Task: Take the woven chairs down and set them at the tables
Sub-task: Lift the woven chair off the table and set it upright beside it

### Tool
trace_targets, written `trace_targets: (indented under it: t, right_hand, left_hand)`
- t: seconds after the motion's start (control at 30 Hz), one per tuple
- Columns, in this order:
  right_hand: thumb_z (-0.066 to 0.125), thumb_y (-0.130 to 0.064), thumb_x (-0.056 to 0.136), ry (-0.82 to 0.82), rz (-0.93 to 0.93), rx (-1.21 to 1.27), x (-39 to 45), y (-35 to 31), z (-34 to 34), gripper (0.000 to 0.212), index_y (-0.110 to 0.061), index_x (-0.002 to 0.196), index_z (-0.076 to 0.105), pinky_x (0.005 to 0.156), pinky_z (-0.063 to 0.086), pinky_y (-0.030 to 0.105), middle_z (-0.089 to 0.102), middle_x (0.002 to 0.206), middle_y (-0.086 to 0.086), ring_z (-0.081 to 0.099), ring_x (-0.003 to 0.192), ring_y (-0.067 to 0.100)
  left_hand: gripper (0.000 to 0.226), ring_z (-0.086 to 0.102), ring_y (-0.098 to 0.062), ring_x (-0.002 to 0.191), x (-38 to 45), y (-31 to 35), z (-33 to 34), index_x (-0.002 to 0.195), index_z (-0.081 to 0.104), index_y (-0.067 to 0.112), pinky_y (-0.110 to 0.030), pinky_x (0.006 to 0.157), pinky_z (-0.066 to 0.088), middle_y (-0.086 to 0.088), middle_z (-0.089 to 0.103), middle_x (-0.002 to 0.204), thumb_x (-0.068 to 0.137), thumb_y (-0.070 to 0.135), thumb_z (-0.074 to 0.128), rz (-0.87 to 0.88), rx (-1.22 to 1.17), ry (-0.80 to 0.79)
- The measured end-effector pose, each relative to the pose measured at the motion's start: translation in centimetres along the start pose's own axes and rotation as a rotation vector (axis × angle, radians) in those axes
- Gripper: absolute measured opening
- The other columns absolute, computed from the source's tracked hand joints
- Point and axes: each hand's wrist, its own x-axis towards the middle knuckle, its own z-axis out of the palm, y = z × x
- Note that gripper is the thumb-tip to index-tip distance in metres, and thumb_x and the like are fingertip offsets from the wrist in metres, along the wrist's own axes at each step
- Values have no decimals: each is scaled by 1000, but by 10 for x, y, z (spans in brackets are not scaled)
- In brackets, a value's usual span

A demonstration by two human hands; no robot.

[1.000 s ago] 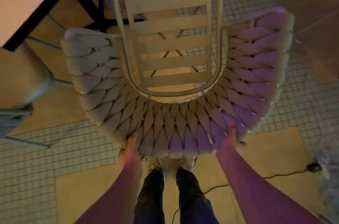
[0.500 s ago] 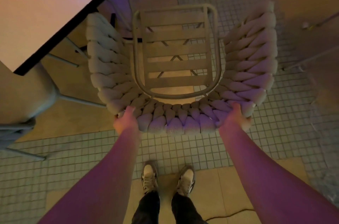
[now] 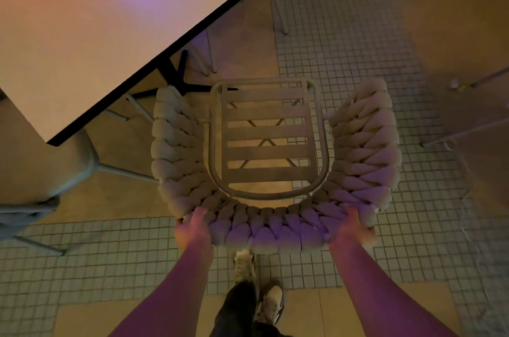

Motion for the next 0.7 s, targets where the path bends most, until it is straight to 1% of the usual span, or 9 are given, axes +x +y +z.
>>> trace_targets:
  t: [0.17, 0.23, 0.3, 0.37, 0.43, 0.5, 0.57, 0.63, 0.7]
  right_hand:
    - [70, -47, 58, 64, -59, -52, -6, -5, 0, 54, -13, 99, 66, 71, 56, 48, 71, 89, 10, 67, 76, 34]
    - [71, -37, 65, 96, -174, -143, -7, -14, -1, 56, -10, 112, 57, 68, 48, 41, 66, 97, 12, 63, 81, 34]
    - [70, -28, 73, 104, -366, -222, 0, -30, 0, 57, -10, 122, 48, 69, 44, 38, 64, 106, 17, 63, 90, 36]
    - [69, -24, 78, 70, -582, -324, 15, -58, 4, 57, -10, 128, 44, 70, 47, 40, 63, 106, 18, 63, 96, 40]
    - [68, -19, 80, 24, -743, -507, 38, -90, 10, 61, -11, 135, 41, 72, 44, 41, 59, 113, 24, 59, 100, 44]
    - [65, -15, 83, -45, -865, -724, 59, -123, 22, 63, -11, 139, 38, 76, 45, 44, 54, 121, 31, 57, 102, 48]
    - [60, -10, 84, -120, -965, -860, 73, -148, 37, 64, -15, 143, 36, 80, 47, 46, 49, 128, 30, 55, 104, 47]
    - [58, -5, 85, -184, -1034, -936, 82, -164, 48, 72, -20, 149, 29, 84, 47, 46, 44, 134, 26, 54, 106, 45]
    - [58, -4, 85, -220, -1075, -990, 91, -170, 52, 77, -21, 151, 23, 82, 47, 44, 44, 132, 23, 54, 104, 44]
  left_hand:
    - [48, 64, -31, 92, 0, 5, -4, 114, 60, 8, -42, 80, 52, -13, 66, 101, 74, 33, 71, 29, 69, -42]
    - [55, 62, -29, 96, 3, 17, -10, 123, 55, 12, -44, 85, 51, -10, 64, 106, 76, 36, 71, 63, 78, -94]
    - [62, 58, -25, 97, 20, 48, -16, 131, 50, 13, -41, 85, 49, -6, 61, 108, 78, 39, 70, 198, 155, -100]
    - [64, 60, -28, 101, 50, 91, -17, 133, 49, 11, -43, 88, 50, -8, 61, 108, 80, 38, 70, 355, 308, -94]
    - [60, 63, -35, 104, 78, 132, -8, 132, 49, 12, -48, 89, 52, -14, 65, 113, 81, 36, 69, 465, 484, -150]
    - [59, 63, -37, 105, 98, 162, 8, 132, 49, 13, -46, 86, 52, -15, 65, 116, 82, 36, 68, 538, 658, -211]
    - [59, 62, -38, 105, 107, 178, 27, 136, 47, 15, -40, 82, 50, -13, 65, 111, 83, 34, 67, 600, 776, -258]
    - [70, 61, -42, 107, 112, 180, 39, 148, 31, 21, -40, 80, 47, -16, 62, 109, 87, 30, 63, 622, 859, -240]
    - [74, 60, -47, 105, 112, 178, 44, 152, 17, 28, -44, 78, 47, -28, 62, 115, 90, 26, 57, 660, 964, -175]
